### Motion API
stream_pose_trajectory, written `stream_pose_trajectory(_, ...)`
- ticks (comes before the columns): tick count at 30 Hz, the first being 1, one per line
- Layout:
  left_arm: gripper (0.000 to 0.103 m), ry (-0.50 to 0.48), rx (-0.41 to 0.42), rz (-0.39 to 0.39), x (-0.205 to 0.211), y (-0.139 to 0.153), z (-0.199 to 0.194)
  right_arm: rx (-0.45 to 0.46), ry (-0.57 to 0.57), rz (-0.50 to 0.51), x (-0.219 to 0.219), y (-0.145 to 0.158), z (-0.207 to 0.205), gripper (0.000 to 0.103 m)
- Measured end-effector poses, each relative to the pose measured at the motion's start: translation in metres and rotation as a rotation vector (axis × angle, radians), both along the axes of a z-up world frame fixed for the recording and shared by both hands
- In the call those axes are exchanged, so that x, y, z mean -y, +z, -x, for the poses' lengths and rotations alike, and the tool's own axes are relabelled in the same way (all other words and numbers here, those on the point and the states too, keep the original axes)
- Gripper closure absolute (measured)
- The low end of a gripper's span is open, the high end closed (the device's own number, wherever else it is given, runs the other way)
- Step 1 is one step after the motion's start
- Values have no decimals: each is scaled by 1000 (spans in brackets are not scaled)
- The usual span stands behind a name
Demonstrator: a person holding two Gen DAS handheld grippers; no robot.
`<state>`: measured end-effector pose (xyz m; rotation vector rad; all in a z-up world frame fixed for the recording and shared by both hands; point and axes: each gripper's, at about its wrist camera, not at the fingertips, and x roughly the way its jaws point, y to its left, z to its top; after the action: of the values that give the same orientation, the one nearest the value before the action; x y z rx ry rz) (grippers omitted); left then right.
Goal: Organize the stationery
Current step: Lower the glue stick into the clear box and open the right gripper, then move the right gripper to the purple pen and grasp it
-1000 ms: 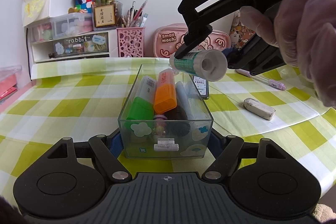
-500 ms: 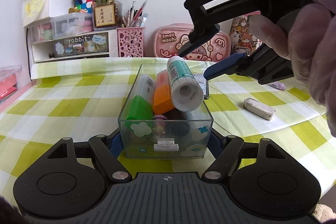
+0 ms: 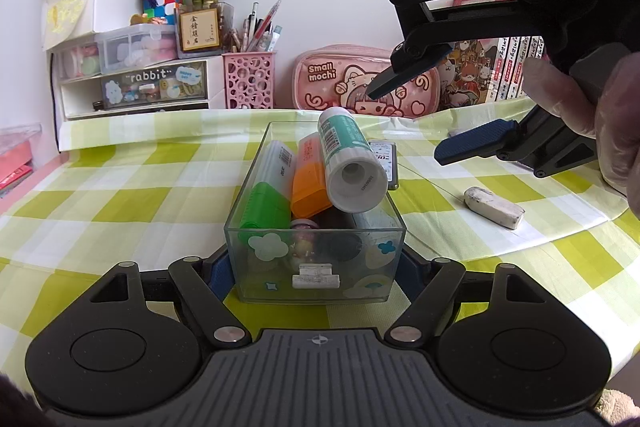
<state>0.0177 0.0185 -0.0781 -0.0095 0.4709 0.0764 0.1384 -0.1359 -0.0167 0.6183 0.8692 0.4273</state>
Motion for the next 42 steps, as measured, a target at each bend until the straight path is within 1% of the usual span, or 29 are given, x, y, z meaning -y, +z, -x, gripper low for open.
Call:
stream_pose_trajectory(4, 26, 0, 0, 0, 0, 0, 0, 31, -29, 34, 20, 0, 0, 34)
stream_pose_trajectory(6, 26, 1, 0, 0, 0, 0, 0, 59, -62, 82, 34, 0, -1, 29)
stream_pose_trajectory(8, 26, 1, 0, 0, 0, 0, 0, 97, -101, 179, 47, 1, -1, 22)
stream_pose_trajectory(10, 26, 1, 0, 0, 1, 0, 0, 140, -131, 301, 59, 0, -2, 19)
stream_pose_trajectory(13, 26, 1, 0, -3, 1, -1, 0, 171, -129, 449, 69, -6, -5, 17)
stream_pose_trajectory(15, 26, 0, 0, -2, 2, -1, -1, 170, -110, 513, 71, -11, -9, 15)
stream_pose_trajectory(16, 26, 0, 0, -2, 2, -1, -1, 168, -86, 547, 70, -15, -12, 13)
stream_pose_trajectory(21, 25, 0, 0, -2, 2, -1, 0, 209, 77, 728, 60, -31, -24, 11)
stream_pose_trajectory(22, 25, 0, 0, -3, 2, -1, 0, 213, 99, 747, 59, -34, -27, 11)
stream_pose_trajectory(23, 25, 0, 0, -2, 2, -1, 0, 211, 116, 759, 58, -37, -31, 10)
stream_pose_trajectory(25, 25, 0, 0, -2, 2, -1, 0, 195, 114, 734, 63, -40, -42, 5)
stream_pose_trajectory(27, 25, 0, 0, -2, 2, -1, 0, 155, 99, 685, 70, -42, -56, 3)
stream_pose_trajectory(28, 25, 0, 1, -3, 2, -2, 0, 134, 91, 653, 74, -44, -63, 1)
stream_pose_trajectory(29, 25, 0, 0, -3, 2, -1, 0, 136, 86, 646, 76, -45, -68, 0)
stream_pose_trajectory(30, 25, 0, 0, -2, 2, -1, 0, 144, 92, 659, 76, -46, -72, 0)
stream_pose_trajectory(33, 25, 0, 0, -2, 2, -1, -1, 173, 123, 652, 76, -48, -85, 0)
stream_pose_trajectory(40, 25, 0, 0, -2, 3, -1, -1, 139, 112, 662, 71, -47, -103, 0)
stream_pose_trajectory(42, 25, 0, 0, -2, 2, -1, -1, 156, 120, 657, 70, -46, -100, 4)
